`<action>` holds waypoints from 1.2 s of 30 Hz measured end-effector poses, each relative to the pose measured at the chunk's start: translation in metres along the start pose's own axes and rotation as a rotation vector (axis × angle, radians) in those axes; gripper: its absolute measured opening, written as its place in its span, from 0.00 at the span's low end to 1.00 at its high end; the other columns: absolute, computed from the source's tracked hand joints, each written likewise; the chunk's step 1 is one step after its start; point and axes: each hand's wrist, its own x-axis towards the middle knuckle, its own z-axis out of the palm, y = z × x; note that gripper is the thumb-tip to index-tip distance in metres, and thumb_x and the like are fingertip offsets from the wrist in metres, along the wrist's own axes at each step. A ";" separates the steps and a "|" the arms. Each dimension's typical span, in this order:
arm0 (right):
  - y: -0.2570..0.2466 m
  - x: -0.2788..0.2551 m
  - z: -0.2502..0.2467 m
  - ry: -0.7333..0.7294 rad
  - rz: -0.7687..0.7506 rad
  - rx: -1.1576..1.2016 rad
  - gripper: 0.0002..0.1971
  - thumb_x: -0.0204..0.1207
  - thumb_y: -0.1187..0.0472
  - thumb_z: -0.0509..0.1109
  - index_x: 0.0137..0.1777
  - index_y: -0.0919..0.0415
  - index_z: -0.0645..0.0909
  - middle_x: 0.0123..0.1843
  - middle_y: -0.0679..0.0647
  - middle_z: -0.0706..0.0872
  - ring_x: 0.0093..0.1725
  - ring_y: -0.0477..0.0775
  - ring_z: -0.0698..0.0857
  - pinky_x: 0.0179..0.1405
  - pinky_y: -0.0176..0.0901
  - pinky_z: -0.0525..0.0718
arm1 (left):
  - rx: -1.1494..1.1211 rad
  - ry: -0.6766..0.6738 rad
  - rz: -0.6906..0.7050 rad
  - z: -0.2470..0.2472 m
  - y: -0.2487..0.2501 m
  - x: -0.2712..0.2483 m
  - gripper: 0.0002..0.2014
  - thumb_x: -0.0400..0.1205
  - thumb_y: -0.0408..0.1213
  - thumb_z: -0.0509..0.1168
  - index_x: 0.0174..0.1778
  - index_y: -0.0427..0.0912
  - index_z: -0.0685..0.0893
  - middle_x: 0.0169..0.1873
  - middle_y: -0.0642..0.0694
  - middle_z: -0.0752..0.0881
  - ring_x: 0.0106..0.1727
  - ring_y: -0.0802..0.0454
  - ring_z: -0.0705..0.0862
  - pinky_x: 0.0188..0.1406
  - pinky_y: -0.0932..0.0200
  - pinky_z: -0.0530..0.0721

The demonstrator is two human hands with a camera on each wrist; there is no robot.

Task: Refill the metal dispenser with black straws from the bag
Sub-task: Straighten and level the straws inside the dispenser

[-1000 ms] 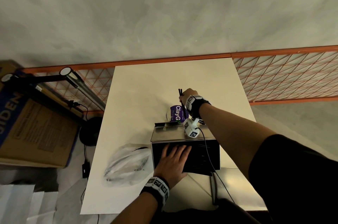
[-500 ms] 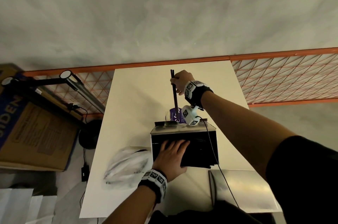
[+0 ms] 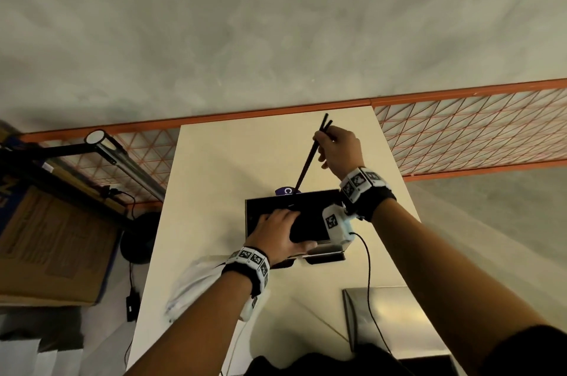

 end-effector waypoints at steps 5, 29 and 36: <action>0.039 -0.034 -0.018 0.137 0.114 0.092 0.11 0.80 0.56 0.67 0.41 0.62 0.85 0.32 0.57 0.89 0.29 0.57 0.87 0.23 0.46 0.87 | -0.130 0.246 -0.007 0.000 -0.002 -0.004 0.39 0.76 0.73 0.63 0.73 0.46 0.75 0.67 0.51 0.78 0.69 0.51 0.75 0.70 0.50 0.74; 0.074 -0.100 -0.001 -0.109 0.302 0.224 0.06 0.76 0.63 0.70 0.42 0.65 0.85 0.30 0.60 0.88 0.25 0.57 0.81 0.25 0.46 0.78 | -0.022 0.450 0.084 0.003 -0.004 -0.012 0.32 0.81 0.54 0.67 0.82 0.50 0.72 0.75 0.49 0.73 0.75 0.46 0.74 0.78 0.44 0.73; 0.071 -0.105 -0.011 -0.077 0.309 0.264 0.07 0.74 0.65 0.69 0.39 0.69 0.83 0.26 0.56 0.82 0.24 0.55 0.76 0.23 0.43 0.72 | 0.038 0.479 0.120 0.003 -0.002 -0.013 0.30 0.85 0.62 0.63 0.79 0.50 0.76 0.72 0.48 0.75 0.73 0.47 0.75 0.79 0.39 0.70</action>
